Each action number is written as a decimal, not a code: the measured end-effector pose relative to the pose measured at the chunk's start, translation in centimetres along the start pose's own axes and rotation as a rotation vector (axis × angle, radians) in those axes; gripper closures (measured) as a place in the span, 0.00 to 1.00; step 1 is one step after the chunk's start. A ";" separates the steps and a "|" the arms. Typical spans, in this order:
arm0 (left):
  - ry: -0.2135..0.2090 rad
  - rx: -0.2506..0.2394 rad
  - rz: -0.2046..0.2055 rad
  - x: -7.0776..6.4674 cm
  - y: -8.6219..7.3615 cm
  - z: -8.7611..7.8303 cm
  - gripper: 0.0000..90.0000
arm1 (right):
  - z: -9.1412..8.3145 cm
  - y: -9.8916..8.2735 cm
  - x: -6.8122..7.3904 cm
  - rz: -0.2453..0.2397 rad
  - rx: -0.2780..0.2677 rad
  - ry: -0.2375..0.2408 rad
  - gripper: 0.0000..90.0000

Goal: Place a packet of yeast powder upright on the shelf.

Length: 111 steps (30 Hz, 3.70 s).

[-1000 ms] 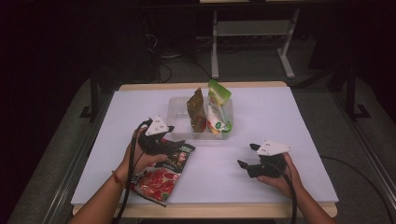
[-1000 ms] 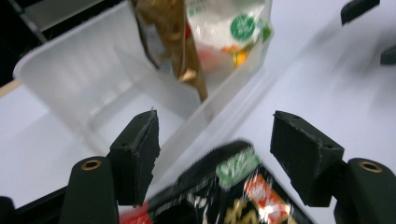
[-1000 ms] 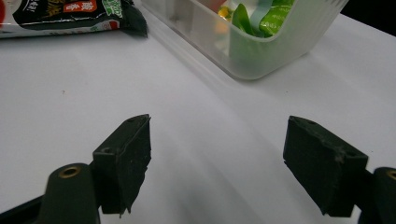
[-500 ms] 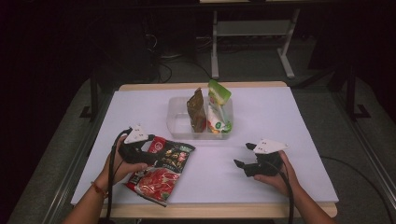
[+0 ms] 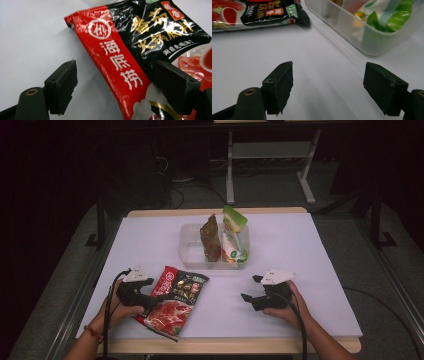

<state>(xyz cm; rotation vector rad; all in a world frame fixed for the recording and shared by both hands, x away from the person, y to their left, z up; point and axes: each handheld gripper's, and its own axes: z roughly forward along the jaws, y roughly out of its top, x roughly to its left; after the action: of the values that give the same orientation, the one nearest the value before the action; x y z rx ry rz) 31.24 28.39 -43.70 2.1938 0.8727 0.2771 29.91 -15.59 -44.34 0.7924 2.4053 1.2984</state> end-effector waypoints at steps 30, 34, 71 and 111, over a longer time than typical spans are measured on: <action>-0.192 0.112 0.015 -0.8 1.5 2.1 0.18 | 8.9 4.2 5.5 0.039 0.146 0.240 0.42; -0.204 0.120 0.031 -1.1 1.7 2.4 0.18 | 9.3 4.7 5.1 0.097 0.138 0.293 0.39; -0.239 0.084 -0.029 -1.4 2.6 3.8 0.09 | 8.4 5.8 7.0 -0.095 -0.050 0.152 0.48; -0.328 -0.166 -0.061 -0.6 4.6 1.6 0.48 | 5.0 7.4 6.0 -0.120 -0.231 0.100 0.76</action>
<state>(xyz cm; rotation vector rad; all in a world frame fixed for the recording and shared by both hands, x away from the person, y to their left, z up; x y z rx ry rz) 33.82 24.85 -41.47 1.9813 0.7046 -0.0397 29.99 -5.42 -40.92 0.5225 2.2809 1.5630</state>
